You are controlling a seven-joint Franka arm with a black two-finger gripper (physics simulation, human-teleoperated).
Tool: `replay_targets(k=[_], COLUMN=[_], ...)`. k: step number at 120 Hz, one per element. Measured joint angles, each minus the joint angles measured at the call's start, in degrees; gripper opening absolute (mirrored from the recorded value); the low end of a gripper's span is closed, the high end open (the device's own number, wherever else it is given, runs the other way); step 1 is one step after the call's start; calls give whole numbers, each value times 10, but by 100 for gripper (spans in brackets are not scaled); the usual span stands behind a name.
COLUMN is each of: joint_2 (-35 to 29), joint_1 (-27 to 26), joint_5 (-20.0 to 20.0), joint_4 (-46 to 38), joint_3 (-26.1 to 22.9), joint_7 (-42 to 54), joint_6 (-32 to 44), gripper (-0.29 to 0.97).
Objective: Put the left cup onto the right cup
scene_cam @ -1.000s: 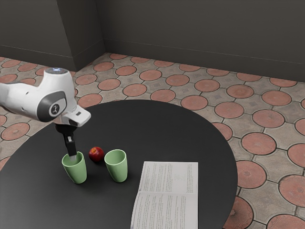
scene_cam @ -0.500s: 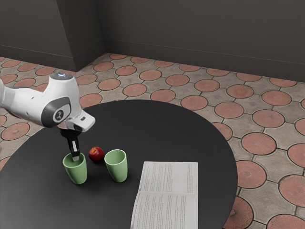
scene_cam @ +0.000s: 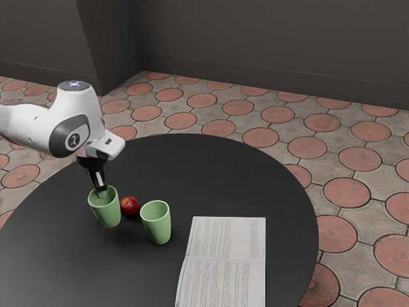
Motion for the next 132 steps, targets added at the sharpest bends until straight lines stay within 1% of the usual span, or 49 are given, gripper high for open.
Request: replay_targets(k=[24,50,72,85,97,132], joint_2=[-12,-40,-61,-60,-57,-30], joint_1=[-18,-84,-75,-93,-107,-137], joint_5=[2,3,3,4,12,19], joint_4=[39,57,62,76,81,103], joint_3=[0,-1,-5,-6,-6,-6], joint_7=[-10,-25,-35,-41,-46,-56], joint_6=[-18,-60,-91,-104,-111,-114], gripper=[-10,-10,-11,-11,-11,-11])
